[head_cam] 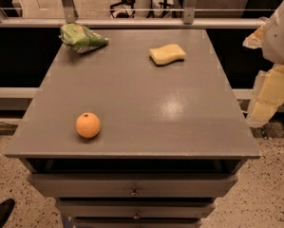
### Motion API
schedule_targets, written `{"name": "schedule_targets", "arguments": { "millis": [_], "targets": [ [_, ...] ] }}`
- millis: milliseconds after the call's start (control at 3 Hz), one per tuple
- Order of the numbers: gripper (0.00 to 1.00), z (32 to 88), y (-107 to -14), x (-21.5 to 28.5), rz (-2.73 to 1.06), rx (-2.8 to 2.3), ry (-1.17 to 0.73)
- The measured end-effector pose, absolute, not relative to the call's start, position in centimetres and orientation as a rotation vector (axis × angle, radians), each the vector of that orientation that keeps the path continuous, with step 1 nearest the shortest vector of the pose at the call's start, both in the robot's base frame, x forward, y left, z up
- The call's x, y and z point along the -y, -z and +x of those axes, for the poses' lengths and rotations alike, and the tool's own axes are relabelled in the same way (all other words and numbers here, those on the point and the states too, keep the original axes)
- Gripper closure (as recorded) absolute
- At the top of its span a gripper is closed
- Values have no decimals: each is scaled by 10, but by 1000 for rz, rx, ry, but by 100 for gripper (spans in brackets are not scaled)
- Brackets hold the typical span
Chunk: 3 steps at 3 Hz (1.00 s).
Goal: Pick orange
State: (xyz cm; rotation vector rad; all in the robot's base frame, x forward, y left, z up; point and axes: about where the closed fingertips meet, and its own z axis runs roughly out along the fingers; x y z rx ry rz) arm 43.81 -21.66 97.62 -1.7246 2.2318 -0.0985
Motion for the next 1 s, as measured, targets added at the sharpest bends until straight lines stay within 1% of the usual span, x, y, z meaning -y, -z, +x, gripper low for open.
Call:
{"name": "schedule_targets", "arguments": {
  "millis": [667, 1000],
  "targets": [
    [0, 441, -975, 211, -1694, -2210, 71],
    [0, 458, -955, 165, -1681, -2108, -60]
  ]
}}
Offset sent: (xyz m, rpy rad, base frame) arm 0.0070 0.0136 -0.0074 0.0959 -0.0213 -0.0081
